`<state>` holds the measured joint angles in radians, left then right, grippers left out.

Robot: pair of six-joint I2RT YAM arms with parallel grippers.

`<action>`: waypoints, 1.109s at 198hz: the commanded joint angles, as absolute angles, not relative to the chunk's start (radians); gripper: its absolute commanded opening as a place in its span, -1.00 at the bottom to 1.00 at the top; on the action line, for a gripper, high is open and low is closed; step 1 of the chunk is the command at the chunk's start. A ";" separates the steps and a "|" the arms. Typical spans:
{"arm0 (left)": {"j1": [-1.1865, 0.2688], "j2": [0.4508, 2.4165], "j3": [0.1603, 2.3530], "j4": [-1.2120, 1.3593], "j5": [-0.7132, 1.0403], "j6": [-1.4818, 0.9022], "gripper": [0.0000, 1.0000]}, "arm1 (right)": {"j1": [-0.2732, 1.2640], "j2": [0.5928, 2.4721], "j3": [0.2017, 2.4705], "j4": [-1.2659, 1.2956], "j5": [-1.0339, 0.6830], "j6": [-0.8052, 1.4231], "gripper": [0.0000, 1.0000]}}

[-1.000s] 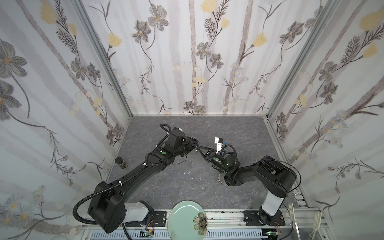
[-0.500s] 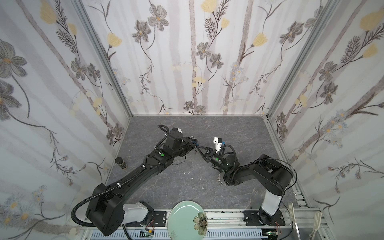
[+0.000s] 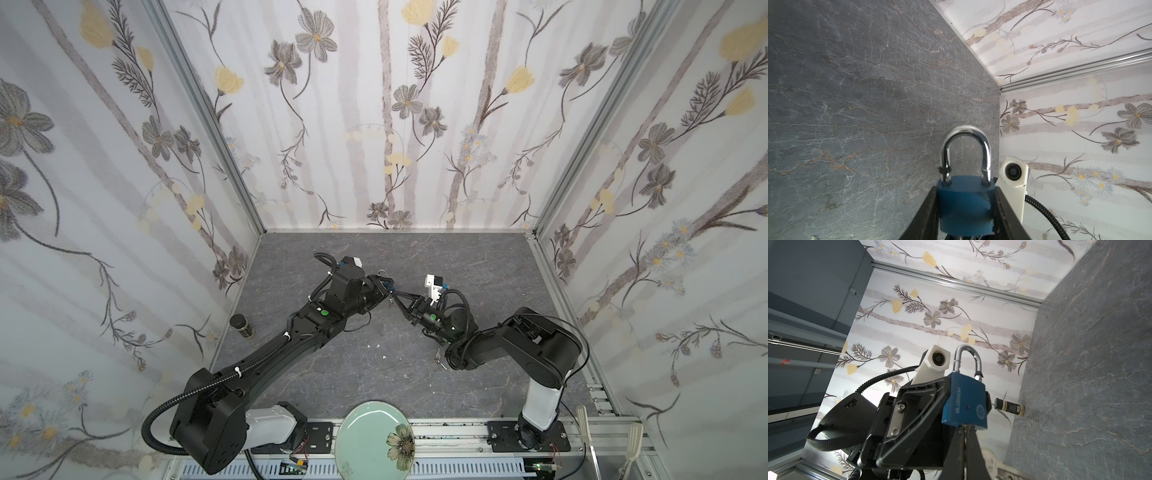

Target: Unlock with the key

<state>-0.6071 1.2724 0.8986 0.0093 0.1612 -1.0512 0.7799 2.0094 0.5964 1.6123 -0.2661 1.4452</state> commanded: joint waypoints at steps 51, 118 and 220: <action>-0.599 1.313 1.033 -0.211 0.164 -1.043 -1.00 | 0.775 1.859 0.565 1.406 -0.300 1.228 -0.59; -0.584 1.382 1.065 -0.318 0.187 -1.074 -1.00 | 0.852 1.677 0.593 0.905 -0.121 0.908 -0.33; -0.584 1.379 1.070 -0.321 0.216 -1.092 -1.00 | 0.900 1.709 0.664 0.847 0.001 0.830 -0.19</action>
<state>-0.5835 1.3880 1.0657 -0.3378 0.2070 -1.0813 0.9001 1.6966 0.6437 0.8417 -0.0319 0.8539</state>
